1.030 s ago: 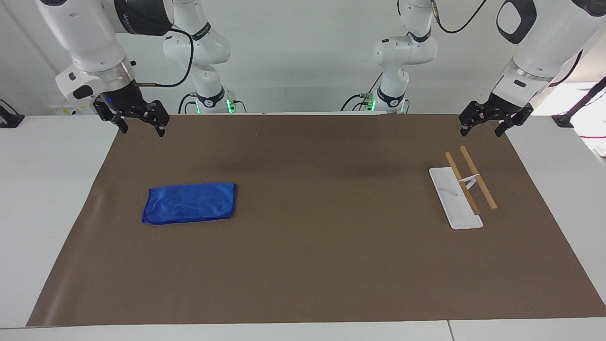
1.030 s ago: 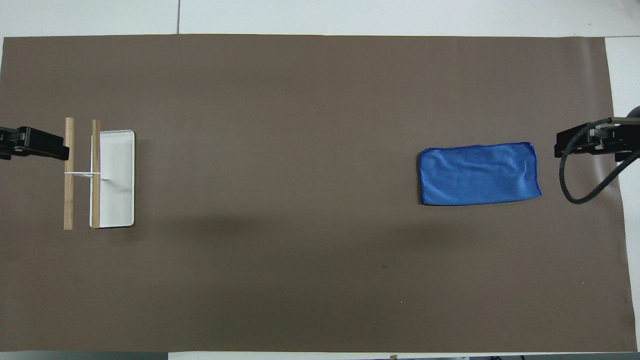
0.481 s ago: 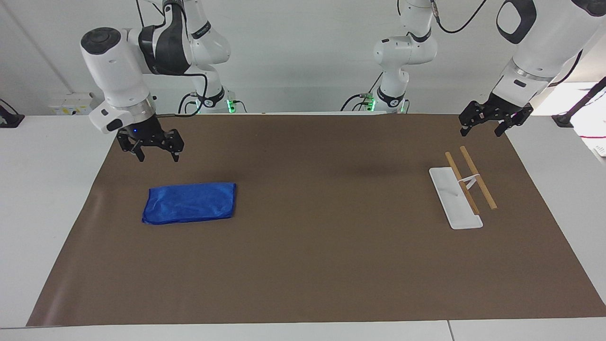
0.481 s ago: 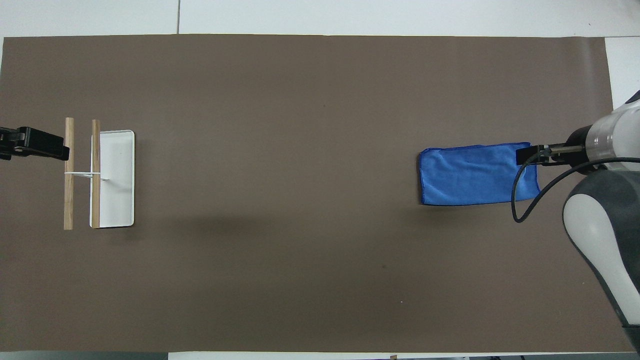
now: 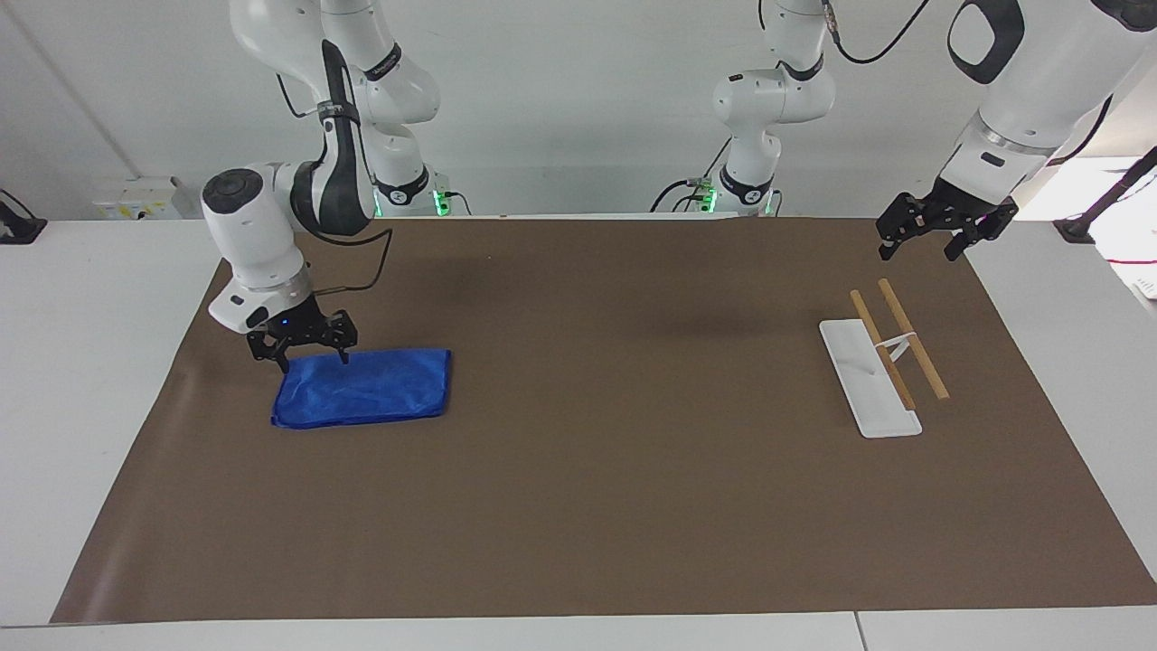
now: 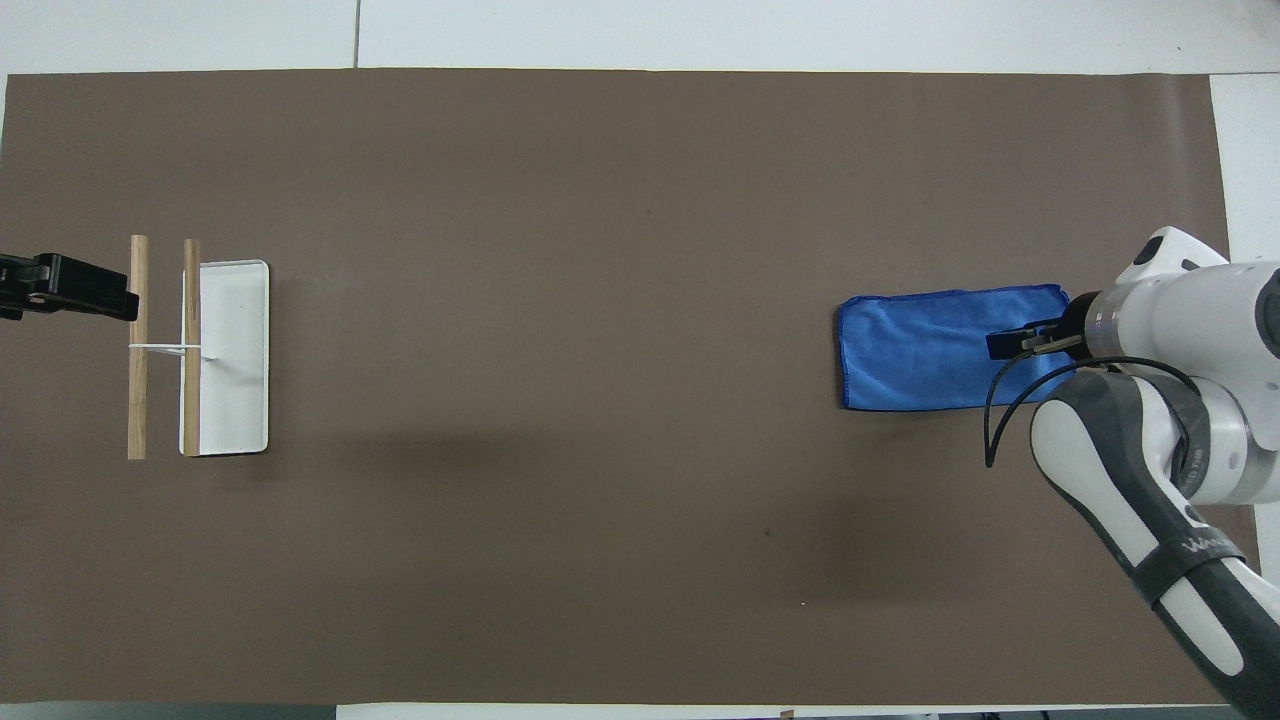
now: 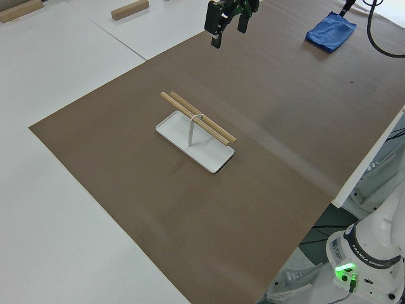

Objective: Right arm passes towel to left arm to hang
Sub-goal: 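Reach the right gripper down onto the blue towel's near edge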

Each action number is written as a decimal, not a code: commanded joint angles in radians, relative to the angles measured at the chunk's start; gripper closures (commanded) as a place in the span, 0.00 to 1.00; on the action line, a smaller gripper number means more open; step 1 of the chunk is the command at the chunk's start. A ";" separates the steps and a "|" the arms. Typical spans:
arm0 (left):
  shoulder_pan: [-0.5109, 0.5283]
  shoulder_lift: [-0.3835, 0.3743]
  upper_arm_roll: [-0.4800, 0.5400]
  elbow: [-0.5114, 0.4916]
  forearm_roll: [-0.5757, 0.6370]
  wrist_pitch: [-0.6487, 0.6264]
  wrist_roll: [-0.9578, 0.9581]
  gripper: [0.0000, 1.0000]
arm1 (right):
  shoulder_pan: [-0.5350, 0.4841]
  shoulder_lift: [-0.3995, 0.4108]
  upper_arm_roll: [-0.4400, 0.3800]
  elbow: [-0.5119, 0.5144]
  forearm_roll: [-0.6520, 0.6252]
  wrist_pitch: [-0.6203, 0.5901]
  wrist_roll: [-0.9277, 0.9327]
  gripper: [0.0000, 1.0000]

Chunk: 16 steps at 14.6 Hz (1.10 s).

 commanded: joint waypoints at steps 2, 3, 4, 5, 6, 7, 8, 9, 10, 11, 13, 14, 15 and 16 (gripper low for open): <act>0.004 -0.014 -0.001 -0.008 0.018 -0.007 0.002 0.00 | 0.002 0.071 0.006 -0.014 0.024 0.092 -0.029 0.00; 0.004 -0.014 -0.001 -0.008 0.018 -0.008 0.002 0.00 | 0.000 0.092 0.006 -0.014 0.026 0.096 -0.031 0.04; 0.004 -0.014 -0.001 -0.006 0.018 -0.008 0.002 0.00 | 0.000 0.106 0.006 -0.014 0.026 0.107 -0.031 0.11; 0.004 -0.014 -0.001 -0.008 0.018 -0.007 0.002 0.00 | 0.002 0.109 0.006 -0.014 0.026 0.109 -0.032 0.27; 0.004 -0.014 -0.001 -0.008 0.018 -0.008 0.002 0.00 | 0.002 0.109 0.007 -0.014 0.026 0.106 -0.034 0.63; 0.004 -0.014 -0.001 -0.006 0.018 -0.007 0.002 0.00 | 0.002 0.109 0.006 -0.014 0.026 0.104 -0.034 0.91; 0.004 -0.014 -0.001 -0.008 0.018 -0.008 0.002 0.00 | 0.003 0.109 0.006 -0.014 0.026 0.103 -0.034 1.00; 0.004 -0.014 -0.001 -0.008 0.018 -0.007 0.002 0.00 | 0.006 0.109 0.006 -0.014 0.026 0.101 -0.032 1.00; 0.004 -0.014 -0.001 -0.008 0.018 -0.007 0.002 0.00 | 0.006 0.109 0.006 -0.012 0.026 0.099 -0.032 1.00; 0.004 -0.014 -0.001 -0.008 0.018 -0.008 0.002 0.00 | 0.008 0.109 0.006 -0.011 0.026 0.093 -0.028 1.00; 0.004 -0.014 -0.001 -0.008 0.018 -0.007 0.002 0.00 | 0.022 0.109 0.006 0.008 0.026 0.058 -0.019 1.00; 0.004 -0.014 -0.001 -0.008 0.018 -0.008 0.002 0.00 | 0.043 0.106 0.006 0.030 0.026 0.025 0.001 1.00; 0.004 -0.014 -0.001 -0.006 0.018 -0.008 0.004 0.00 | 0.058 0.099 0.006 0.060 0.027 -0.030 0.041 1.00; 0.004 -0.014 -0.001 -0.008 0.018 -0.008 0.002 0.00 | 0.081 0.093 0.006 0.105 0.027 -0.104 0.087 1.00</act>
